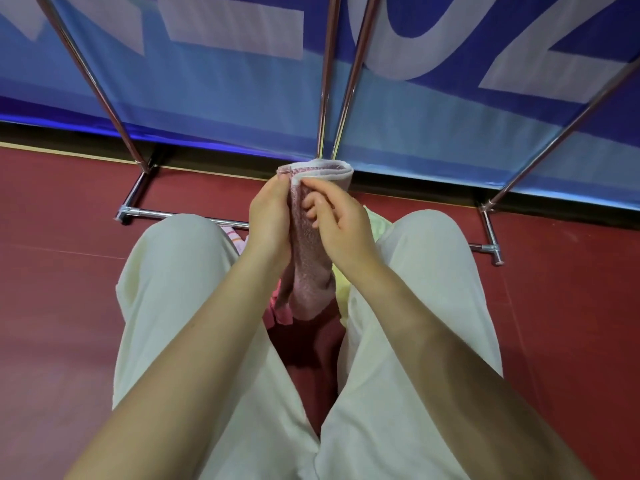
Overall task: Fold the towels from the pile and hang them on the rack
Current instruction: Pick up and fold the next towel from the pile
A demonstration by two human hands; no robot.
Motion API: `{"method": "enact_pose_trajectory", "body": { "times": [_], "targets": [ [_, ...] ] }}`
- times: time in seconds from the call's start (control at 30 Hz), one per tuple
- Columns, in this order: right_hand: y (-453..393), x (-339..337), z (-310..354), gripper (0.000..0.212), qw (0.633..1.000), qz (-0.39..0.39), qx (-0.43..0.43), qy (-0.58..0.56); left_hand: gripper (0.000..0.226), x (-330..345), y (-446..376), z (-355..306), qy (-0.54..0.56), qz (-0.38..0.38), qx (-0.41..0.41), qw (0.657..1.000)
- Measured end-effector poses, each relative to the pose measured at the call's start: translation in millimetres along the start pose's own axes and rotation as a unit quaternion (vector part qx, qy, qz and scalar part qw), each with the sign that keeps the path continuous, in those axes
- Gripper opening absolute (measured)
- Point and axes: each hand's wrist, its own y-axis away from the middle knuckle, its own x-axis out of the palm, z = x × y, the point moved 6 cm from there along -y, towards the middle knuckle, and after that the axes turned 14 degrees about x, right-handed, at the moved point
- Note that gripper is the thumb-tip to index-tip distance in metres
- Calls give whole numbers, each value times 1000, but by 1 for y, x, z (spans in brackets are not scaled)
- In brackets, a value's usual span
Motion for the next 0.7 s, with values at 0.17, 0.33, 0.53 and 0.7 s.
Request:
{"method": "enact_pose_trajectory", "body": {
  "times": [0.17, 0.33, 0.53, 0.7],
  "targets": [
    [-2, 1, 6, 28, 990, -68, -83, 96, 26, -8, -4, 0, -21, -13, 36, 999],
    [-6, 0, 2, 25, 981, -80, -101, 146, 23, -14, -4, 2, -15, -12, 41, 999],
    [-8, -8, -2, 12, 980, -105, -112, 127, 24, -19, -1, 7, -50, -15, 29, 998],
    [-5, -7, -4, 8, 979, -105, -122, 123, 22, -19, 5, 3, -118, -31, 93, 988]
  ]
}}
